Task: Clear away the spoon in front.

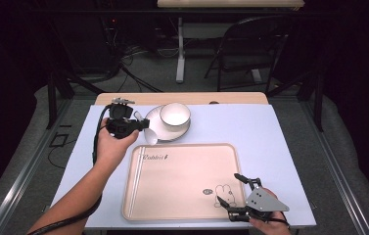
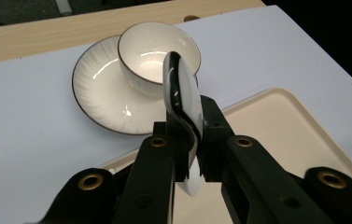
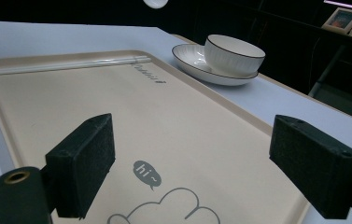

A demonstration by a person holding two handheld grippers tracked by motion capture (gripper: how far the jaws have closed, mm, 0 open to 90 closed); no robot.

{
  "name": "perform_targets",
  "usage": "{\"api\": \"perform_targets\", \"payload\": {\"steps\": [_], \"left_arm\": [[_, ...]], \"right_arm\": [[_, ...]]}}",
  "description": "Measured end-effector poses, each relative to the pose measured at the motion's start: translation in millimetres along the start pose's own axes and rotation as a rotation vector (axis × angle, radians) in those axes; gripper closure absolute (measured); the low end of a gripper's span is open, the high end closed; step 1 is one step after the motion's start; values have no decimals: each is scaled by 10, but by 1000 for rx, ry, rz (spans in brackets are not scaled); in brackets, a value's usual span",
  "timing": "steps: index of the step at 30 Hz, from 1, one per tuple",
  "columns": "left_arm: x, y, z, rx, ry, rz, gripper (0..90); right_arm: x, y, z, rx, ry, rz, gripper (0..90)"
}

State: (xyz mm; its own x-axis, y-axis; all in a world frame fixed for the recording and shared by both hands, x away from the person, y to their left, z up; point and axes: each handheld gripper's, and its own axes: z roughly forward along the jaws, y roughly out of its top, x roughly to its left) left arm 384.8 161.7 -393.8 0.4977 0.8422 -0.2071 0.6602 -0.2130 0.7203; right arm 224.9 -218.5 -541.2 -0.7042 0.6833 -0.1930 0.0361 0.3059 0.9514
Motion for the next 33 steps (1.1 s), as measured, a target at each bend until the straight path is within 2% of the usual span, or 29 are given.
{"api": "perform_targets", "payload": {"steps": [8, 13, 21, 33], "left_arm": [[26, -176, -15, 60, -6, 8, 851], [15, -309, 5, 127, -30, 10, 851], [-5, -434, 83, 219, -64, 23, 851], [18, -617, 193, 312, -89, 20, 851]], "right_arm": [[7, -2, 4, 4, 0, 1, 135], [8, -3, 6, 6, 0, -2, 135], [12, -4, 9, 7, 1, -2, 135], [19, -6, 18, 10, 0, -6, 135]]}}
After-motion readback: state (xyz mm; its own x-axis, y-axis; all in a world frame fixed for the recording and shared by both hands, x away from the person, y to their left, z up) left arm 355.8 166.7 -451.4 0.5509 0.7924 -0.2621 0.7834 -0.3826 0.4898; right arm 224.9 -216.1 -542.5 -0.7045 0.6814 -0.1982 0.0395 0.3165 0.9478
